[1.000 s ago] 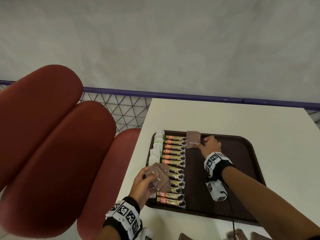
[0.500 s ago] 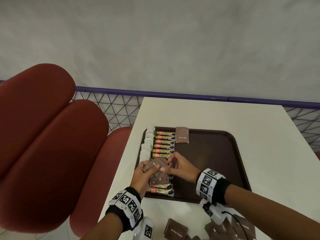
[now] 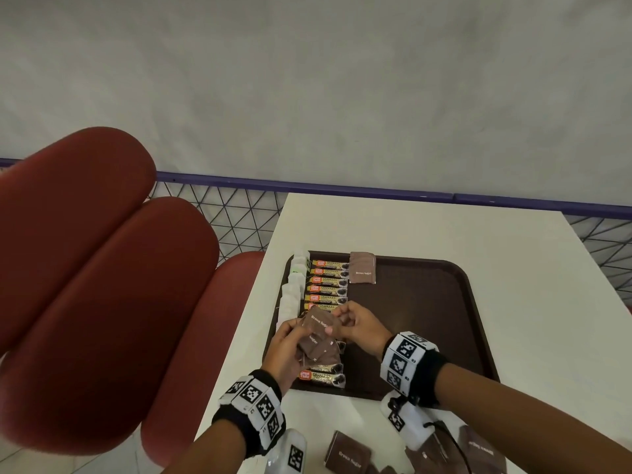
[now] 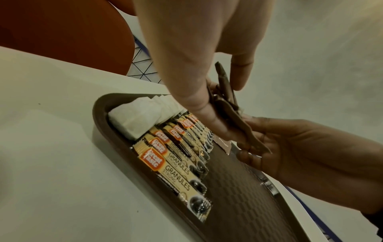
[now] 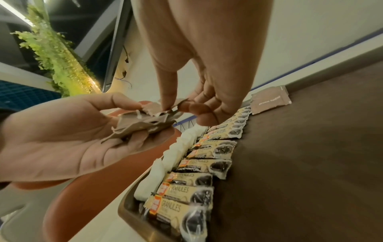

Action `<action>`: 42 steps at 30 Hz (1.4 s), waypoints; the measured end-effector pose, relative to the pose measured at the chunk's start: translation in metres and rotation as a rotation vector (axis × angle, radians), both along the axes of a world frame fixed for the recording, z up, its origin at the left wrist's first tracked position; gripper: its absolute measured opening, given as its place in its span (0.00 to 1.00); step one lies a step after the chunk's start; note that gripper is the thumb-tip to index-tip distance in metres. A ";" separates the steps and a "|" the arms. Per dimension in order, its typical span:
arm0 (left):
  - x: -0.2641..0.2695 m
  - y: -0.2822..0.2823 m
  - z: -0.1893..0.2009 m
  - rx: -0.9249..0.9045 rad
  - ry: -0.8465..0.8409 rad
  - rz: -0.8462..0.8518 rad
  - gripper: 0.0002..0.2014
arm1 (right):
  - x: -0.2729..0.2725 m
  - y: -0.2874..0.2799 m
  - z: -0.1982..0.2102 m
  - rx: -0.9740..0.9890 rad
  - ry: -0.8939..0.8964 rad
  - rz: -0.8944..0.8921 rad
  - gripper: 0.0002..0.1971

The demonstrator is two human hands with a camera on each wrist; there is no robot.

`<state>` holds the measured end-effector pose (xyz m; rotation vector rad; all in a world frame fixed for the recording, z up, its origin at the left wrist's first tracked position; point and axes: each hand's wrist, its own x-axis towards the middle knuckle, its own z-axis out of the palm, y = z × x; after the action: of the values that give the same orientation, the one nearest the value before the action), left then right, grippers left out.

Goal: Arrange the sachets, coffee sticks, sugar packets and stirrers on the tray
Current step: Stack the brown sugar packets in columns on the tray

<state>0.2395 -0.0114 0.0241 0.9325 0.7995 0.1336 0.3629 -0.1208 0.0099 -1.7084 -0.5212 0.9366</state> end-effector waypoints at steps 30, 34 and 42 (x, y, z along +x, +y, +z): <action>-0.010 0.039 -0.021 0.087 0.076 -0.001 0.12 | 0.121 0.029 -0.033 -0.661 -0.433 -0.184 0.16; -0.011 0.044 -0.025 0.080 0.086 -0.001 0.14 | 0.120 0.030 -0.035 -0.736 -0.516 -0.210 0.15; -0.009 0.044 -0.024 0.064 0.058 -0.013 0.10 | 0.114 0.030 -0.038 -0.701 -0.680 -0.304 0.21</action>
<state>0.2306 0.0325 -0.0002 1.0050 0.8466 0.1222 0.4773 -0.0908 -0.0277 -2.6781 -0.3567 0.2923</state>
